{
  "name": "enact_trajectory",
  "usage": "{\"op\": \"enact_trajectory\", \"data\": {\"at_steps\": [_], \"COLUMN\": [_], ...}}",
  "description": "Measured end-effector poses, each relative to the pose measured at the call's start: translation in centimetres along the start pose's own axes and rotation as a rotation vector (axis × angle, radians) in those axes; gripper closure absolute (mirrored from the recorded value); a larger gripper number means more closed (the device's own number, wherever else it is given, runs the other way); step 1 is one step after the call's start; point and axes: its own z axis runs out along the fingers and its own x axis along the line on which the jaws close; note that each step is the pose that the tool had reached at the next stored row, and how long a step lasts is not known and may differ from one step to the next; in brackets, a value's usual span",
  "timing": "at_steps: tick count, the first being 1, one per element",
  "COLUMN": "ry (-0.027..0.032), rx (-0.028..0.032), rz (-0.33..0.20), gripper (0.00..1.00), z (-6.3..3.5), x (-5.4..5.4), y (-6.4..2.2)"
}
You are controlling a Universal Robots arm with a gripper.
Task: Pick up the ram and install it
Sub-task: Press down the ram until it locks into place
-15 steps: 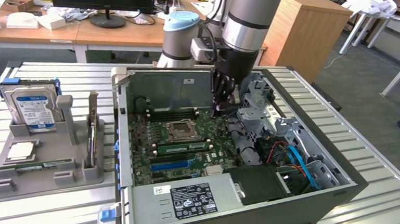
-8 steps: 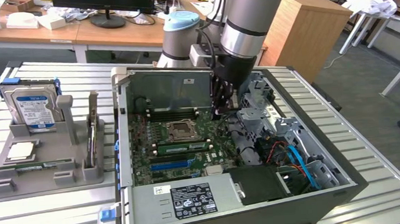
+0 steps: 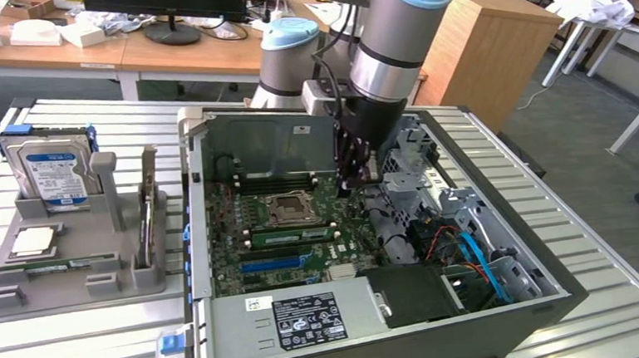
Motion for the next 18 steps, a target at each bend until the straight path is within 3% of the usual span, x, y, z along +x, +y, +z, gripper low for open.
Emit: {"op": "enact_trajectory", "data": {"at_steps": [14, 18], "ry": [-0.0001, 0.0], "rx": [0.0, 0.0], "rz": [0.0, 0.0], "gripper": [0.9, 0.9], "z": [1.6, 1.67], "x": [0.0, 0.0], "y": [-0.06, -0.06]}}
